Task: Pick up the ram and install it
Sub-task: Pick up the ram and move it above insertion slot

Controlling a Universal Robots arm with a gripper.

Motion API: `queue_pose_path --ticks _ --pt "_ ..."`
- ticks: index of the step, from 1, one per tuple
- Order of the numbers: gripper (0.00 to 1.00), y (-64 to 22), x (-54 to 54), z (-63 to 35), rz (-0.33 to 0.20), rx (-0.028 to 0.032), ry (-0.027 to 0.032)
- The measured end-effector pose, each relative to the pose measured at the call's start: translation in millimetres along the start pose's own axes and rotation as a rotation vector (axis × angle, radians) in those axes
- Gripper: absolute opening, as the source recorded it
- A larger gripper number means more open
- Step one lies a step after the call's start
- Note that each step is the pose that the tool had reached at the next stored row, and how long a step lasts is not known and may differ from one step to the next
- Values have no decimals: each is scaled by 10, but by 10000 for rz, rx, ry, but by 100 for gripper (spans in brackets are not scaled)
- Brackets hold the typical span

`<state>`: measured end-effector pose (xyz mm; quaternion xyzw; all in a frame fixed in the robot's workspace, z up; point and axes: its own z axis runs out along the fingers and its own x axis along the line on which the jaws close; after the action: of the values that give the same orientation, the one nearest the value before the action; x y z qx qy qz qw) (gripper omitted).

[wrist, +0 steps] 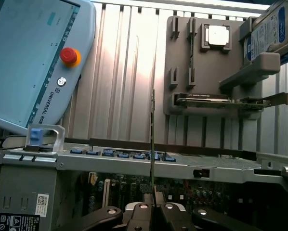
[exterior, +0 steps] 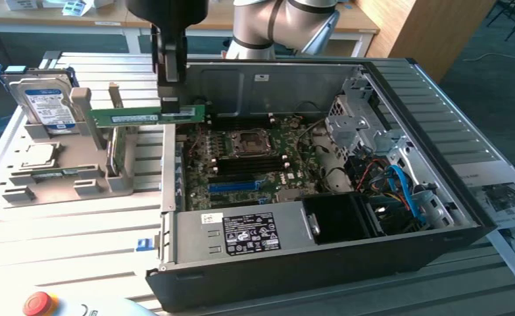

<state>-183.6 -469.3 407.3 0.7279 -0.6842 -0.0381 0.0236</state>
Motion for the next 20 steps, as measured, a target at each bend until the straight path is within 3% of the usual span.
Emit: queue_pose_path --ticks 20 --pt "12 -626 195 -59 -140 -27 10"
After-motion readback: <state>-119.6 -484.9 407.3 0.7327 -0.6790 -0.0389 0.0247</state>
